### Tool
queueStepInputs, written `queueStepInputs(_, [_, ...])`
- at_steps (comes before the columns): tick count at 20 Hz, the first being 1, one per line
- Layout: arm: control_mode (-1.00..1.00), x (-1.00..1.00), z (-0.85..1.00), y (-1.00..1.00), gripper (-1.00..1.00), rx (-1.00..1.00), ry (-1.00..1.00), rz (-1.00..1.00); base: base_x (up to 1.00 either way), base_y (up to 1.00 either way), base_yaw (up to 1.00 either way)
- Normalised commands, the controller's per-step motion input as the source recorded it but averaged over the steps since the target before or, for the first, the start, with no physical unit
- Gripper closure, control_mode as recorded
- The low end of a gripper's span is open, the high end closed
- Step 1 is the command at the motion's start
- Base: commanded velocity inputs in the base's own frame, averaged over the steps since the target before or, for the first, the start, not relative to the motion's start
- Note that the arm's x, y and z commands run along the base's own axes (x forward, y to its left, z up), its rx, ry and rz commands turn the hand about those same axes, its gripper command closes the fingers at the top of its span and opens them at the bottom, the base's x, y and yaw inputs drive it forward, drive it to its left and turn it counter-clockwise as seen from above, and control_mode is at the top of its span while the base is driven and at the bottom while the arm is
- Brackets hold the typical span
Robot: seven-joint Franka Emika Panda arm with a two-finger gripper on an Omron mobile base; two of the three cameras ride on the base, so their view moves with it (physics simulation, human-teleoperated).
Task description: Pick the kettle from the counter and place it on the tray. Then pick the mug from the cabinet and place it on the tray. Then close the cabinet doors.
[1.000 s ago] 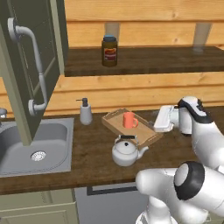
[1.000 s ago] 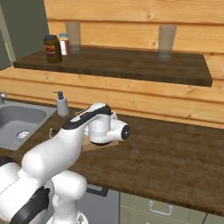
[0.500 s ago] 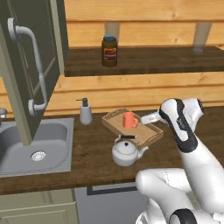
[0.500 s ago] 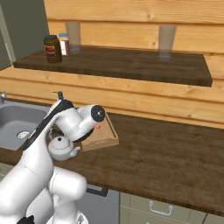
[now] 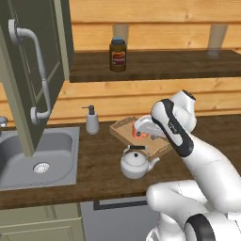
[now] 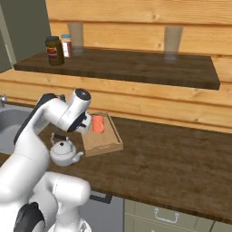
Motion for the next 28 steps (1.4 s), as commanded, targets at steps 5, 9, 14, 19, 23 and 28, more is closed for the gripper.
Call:
queueStepInputs(5, [-1.00,-0.09,-0.31,0.06,-1.00,-0.12,0.20,0.27,0.00,0.00,0.00])
queueStepInputs(9, [-1.00,-0.10,-0.01,0.03,-1.00,-0.18,-0.06,0.32,0.00,0.00,0.00])
queueStepInputs(14, [-1.00,-0.25,0.00,0.10,-1.00,-0.18,-0.10,0.30,0.00,0.00,0.00])
queueStepInputs(19, [-1.00,-0.56,0.00,0.18,-1.00,-0.11,-0.09,0.34,0.00,0.00,0.00])
queueStepInputs(23, [-1.00,-0.11,0.00,0.09,-1.00,-0.07,-0.01,0.29,0.00,0.00,0.00])
queueStepInputs(28, [-1.00,0.29,-0.02,0.08,-1.00,-0.09,-0.02,0.24,0.00,0.00,0.00])
